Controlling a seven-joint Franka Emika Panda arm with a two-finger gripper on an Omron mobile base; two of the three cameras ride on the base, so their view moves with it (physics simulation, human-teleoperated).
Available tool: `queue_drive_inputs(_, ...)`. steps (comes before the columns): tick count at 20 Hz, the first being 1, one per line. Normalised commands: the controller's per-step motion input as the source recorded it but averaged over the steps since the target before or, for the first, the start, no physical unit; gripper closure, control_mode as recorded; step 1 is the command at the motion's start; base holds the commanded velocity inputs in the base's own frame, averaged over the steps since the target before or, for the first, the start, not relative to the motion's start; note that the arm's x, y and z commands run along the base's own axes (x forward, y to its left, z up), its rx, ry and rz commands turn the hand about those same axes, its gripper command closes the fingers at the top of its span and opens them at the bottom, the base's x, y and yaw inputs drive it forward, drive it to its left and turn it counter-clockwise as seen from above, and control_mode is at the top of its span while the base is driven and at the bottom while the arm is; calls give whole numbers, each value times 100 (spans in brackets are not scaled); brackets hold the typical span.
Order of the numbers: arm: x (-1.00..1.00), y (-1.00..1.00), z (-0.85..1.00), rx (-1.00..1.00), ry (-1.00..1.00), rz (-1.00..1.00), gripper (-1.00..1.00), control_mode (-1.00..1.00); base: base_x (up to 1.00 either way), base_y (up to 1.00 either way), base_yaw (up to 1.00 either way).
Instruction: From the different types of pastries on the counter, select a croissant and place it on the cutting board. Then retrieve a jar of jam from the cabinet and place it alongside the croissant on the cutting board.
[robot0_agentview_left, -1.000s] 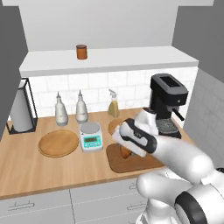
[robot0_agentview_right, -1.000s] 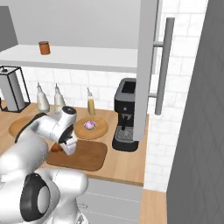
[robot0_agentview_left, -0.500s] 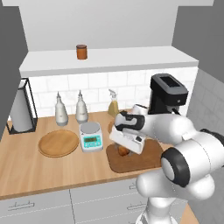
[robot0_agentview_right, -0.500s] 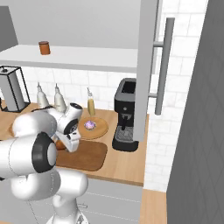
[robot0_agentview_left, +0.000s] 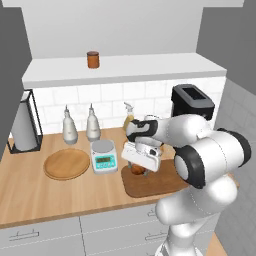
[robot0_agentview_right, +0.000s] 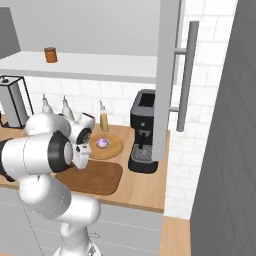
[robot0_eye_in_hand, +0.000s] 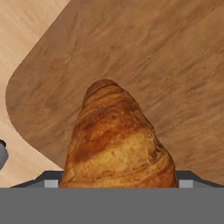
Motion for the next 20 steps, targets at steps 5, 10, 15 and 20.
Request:
queue_drive_inputs(5,0,-27,-76,0,21,1,-100,-100,0,0,0)
queue_drive_inputs(10,-14,-49,-84,0,25,1,-100,-100,0,0,0)
queue_drive_inputs(15,0,-44,-39,1,13,0,-100,-100,0,0,0)
queue_drive_inputs(20,1,0,62,7,-1,0,-100,-100,0,0,0)
